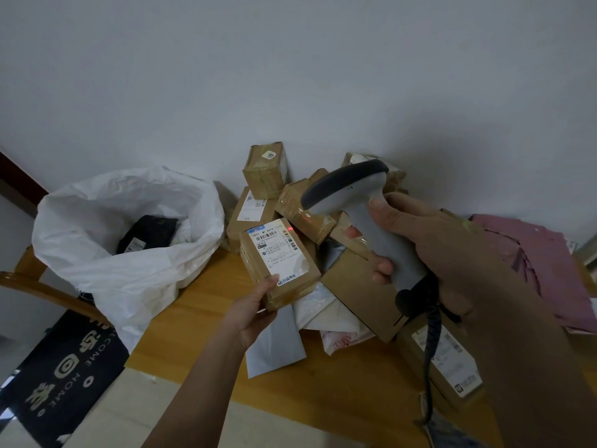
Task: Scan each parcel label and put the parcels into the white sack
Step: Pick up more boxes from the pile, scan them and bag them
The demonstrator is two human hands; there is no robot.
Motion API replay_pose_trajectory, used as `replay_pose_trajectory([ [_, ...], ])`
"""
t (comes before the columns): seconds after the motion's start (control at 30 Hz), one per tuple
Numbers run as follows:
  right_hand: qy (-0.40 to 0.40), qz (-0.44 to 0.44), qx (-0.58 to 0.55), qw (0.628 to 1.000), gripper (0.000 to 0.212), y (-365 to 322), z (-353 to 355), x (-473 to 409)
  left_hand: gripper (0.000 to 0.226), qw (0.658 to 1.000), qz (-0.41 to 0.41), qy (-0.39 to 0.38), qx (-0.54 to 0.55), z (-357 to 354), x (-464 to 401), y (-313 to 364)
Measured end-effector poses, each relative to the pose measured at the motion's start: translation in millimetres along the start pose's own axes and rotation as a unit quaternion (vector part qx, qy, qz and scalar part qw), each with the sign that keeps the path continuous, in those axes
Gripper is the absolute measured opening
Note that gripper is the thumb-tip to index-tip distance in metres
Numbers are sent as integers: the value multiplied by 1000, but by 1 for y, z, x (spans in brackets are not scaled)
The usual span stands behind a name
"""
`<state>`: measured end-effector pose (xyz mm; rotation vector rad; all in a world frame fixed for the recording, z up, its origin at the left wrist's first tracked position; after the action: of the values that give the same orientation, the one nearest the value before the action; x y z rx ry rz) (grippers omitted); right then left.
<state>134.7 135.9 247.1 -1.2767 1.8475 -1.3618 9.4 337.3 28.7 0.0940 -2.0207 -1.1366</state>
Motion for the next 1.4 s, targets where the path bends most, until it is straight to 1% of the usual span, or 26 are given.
replay_pose_trajectory([
  [0.1, -3, -2, 0, 1000, 51, -1, 5, -2, 60, 1000, -1, -4, 3, -4, -4, -1],
  [0.3, -8, -4, 8, 1000, 52, -6, 14, -5, 50, 1000, -2, 4, 4, -15, -8, -1],
  [0.57, -42, -23, 2, 999, 52, -2, 21, -22, 48, 1000, -8, 16, 24, -23, -7, -5],
  [0.7, -39, -44, -20, 998, 55, 14, 17, -40, 47, 998, -4, 22, 54, -14, -4, -7],
  [0.8, -19, -61, -34, 997, 44, 31, 14, -59, 44, 994, -10, 24, 107, -2, -6, 0],
  [0.87, -3, -56, -30, 998, 42, 39, 13, -74, 45, 989, -33, 26, 142, 11, -11, 15],
  [1.0, 33, -46, -25, 998, 55, 52, 6, -104, 40, 974, -89, 64, 197, 52, -23, 63],
  [1.07, 54, -45, -29, 997, 50, 58, -2, -119, 49, 966, -119, 81, 215, 78, -32, 92],
  [1.17, 78, -52, -41, 995, 33, 71, -14, -138, 61, 955, -145, 73, 248, 117, -52, 134],
  [1.3, 101, -67, -37, 992, 35, 86, -25, -157, 86, 942, -171, 58, 281, 160, -78, 173],
  [1.33, 107, -69, -38, 991, 35, 89, -26, -161, 86, 944, -169, 55, 278, 166, -84, 177],
  [1.4, 125, -73, -44, 989, 33, 94, -24, -165, 78, 952, -151, 42, 263, 166, -96, 178],
])
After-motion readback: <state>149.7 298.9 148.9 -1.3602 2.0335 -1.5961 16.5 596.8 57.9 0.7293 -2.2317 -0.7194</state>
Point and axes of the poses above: each hand's wrist, its own x-axis away from the middle knuckle, its own z-axis out of the back of the hand, y = z × x, the point moved 9 cm from there along -x, towards the middle knuckle, and after that the axes turned 12 degrees about -y, right-handed, at the moved point
